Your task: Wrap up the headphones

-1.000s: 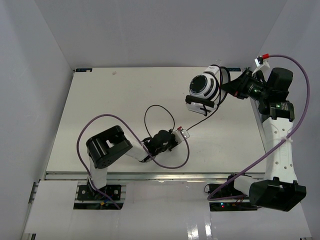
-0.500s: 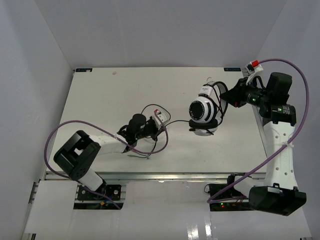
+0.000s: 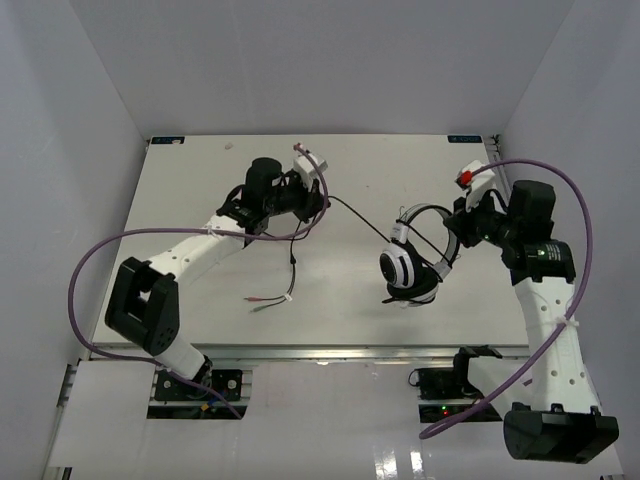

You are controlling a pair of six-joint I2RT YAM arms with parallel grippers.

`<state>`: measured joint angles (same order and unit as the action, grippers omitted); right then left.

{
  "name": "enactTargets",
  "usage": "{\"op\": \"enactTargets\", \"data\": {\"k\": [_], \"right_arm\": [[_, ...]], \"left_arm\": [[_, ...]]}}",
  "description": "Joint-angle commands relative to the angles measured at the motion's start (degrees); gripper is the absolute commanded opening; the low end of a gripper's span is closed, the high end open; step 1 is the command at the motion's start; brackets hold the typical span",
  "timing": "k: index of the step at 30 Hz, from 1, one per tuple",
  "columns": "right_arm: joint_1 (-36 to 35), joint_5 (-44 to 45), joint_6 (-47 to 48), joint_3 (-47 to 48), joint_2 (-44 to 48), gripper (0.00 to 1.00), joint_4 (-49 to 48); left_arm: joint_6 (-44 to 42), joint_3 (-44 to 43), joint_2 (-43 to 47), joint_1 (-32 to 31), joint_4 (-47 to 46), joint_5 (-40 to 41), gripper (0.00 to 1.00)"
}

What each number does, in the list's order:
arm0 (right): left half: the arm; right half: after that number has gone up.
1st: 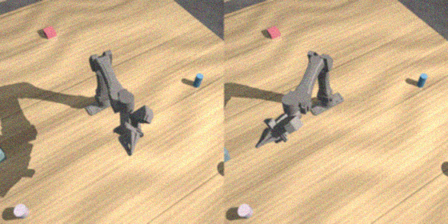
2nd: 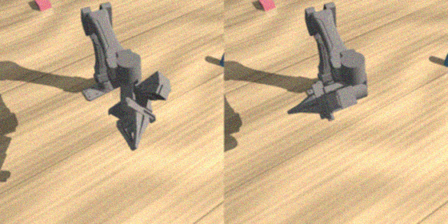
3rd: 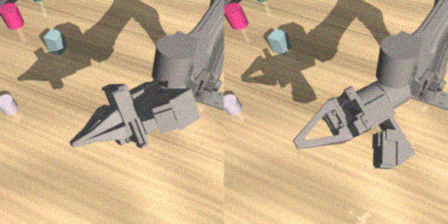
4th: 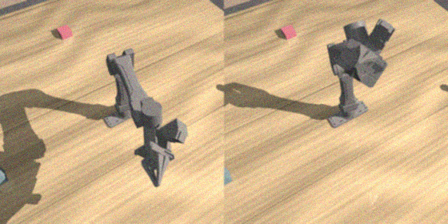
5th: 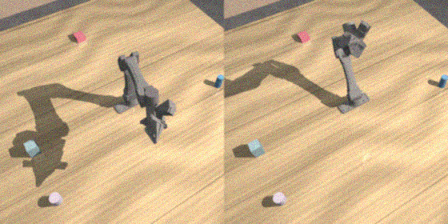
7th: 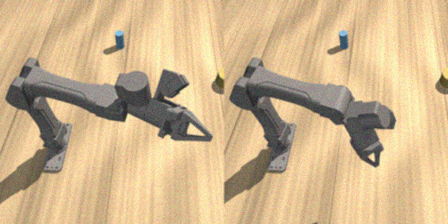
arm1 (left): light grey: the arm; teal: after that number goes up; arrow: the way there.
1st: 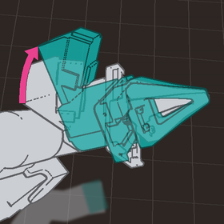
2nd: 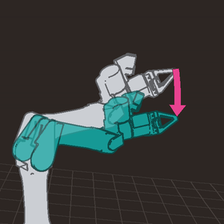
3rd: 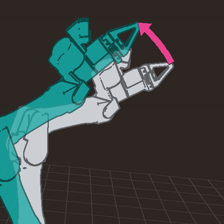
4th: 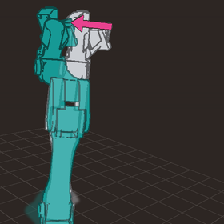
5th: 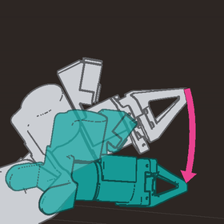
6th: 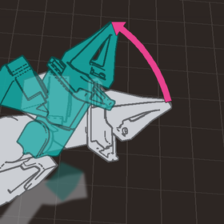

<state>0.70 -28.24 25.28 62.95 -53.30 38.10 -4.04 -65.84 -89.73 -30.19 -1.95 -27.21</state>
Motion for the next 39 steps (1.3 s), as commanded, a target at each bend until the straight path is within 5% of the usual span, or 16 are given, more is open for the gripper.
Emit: {"op": "enactTargets", "data": {"k": [1,12,24,34,39], "right_arm": [[-7.2,10.8,-3.4,-2.8,-1.6,0.08,-7.4],[-11.4,24.7,-26.5,-0.4,-13.4,0.08,-16.6],[-11.4,27.0,-35.5,5.2,-17.1,0.08,-22.0],[-11.2,23.1,-39.9,5.5,-18.4,0.08,-22.5],[-7.5,18.7,-42.4,6.0,-19.9,0.08,-22.5]], "left_arm": [[13.7,-13.3,0.7,-0.2,7.6,-11.2,0.00],[35.6,-22.2,-0.8,-10.4,7.5,-18.5,0.00],[52.3,-13.3,-1.1,-15.3,-1.0,-14.5,0.00],[60.4,-13.1,-5.3,-18.0,-7.7,-3.8,0.16],[55.6,-18.0,-9.2,-24.5,-4.2,5.2,0.32]]}}
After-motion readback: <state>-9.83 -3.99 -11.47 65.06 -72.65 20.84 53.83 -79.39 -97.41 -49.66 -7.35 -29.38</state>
